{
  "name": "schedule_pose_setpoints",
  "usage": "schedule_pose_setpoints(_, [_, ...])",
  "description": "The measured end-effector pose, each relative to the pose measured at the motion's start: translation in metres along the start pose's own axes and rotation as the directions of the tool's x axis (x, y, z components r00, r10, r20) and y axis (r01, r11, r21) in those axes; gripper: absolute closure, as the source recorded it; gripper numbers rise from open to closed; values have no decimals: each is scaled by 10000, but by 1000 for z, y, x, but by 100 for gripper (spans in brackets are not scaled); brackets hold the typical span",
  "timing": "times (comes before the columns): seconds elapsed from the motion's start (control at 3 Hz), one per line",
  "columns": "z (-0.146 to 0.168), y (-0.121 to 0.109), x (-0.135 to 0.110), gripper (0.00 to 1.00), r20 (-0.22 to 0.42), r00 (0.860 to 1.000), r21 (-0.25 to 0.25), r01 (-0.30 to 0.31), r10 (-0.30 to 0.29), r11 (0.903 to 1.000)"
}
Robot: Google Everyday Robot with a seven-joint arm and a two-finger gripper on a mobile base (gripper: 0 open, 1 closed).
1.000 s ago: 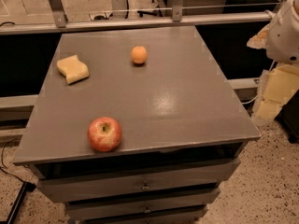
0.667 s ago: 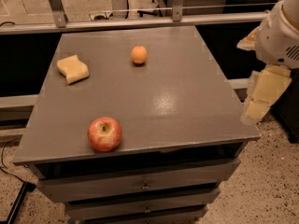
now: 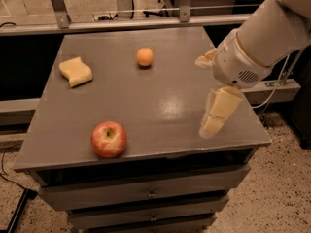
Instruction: Pick apple
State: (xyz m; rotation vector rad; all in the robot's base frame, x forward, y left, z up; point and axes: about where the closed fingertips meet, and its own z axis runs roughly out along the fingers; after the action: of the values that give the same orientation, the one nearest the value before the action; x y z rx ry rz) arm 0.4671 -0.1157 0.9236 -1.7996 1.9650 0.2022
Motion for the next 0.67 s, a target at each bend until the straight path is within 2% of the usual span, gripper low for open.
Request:
schedule_pose_setpoints(0.33, [46,12,-41,0,1278,9907,-519,538,-468,9972])
schedule_pose_setpoints(0.67, [81,29,-79,0,2370,9695,-986,871,-617,9913])
